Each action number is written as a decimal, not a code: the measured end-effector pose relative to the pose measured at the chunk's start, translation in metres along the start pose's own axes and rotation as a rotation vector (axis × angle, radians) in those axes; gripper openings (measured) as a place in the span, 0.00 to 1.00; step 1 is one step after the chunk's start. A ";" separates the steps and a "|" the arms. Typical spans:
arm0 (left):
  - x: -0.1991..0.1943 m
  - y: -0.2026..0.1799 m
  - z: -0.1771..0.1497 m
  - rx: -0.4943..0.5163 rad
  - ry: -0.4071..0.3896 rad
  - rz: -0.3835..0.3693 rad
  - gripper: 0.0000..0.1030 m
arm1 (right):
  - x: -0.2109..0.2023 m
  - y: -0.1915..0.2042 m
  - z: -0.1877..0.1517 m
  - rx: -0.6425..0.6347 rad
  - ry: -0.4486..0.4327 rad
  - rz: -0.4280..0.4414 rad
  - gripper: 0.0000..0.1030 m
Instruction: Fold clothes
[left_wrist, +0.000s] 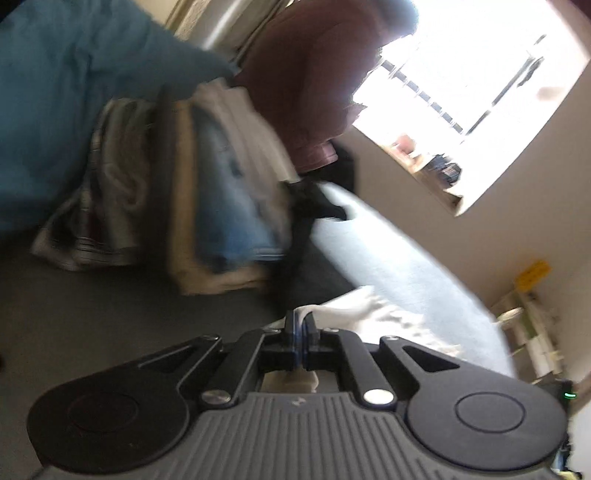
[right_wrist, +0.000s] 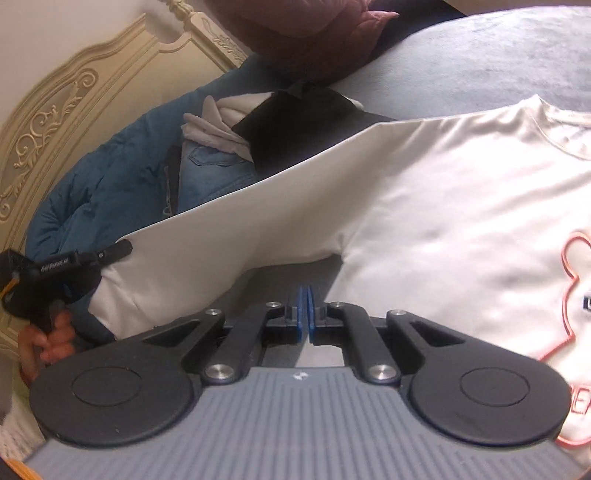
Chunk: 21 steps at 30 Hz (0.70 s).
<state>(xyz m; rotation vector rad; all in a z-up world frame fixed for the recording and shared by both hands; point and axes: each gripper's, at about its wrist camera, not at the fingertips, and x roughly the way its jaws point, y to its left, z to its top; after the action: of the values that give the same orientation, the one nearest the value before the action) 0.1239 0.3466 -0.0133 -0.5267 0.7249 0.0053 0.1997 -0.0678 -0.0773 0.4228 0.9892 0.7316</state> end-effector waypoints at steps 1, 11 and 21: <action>0.010 0.007 0.002 0.019 0.007 0.051 0.04 | 0.001 -0.002 -0.001 0.008 0.004 -0.001 0.04; 0.064 0.054 -0.003 0.144 -0.141 0.424 0.25 | 0.013 -0.011 -0.009 0.048 0.053 -0.042 0.06; 0.025 -0.004 -0.053 0.352 -0.223 0.351 0.46 | 0.060 0.034 -0.012 -0.300 0.092 -0.090 0.17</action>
<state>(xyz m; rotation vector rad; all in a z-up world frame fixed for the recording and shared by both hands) 0.1098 0.3144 -0.0604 -0.0564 0.5753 0.2559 0.1979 -0.0005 -0.0976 0.0838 0.9593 0.8087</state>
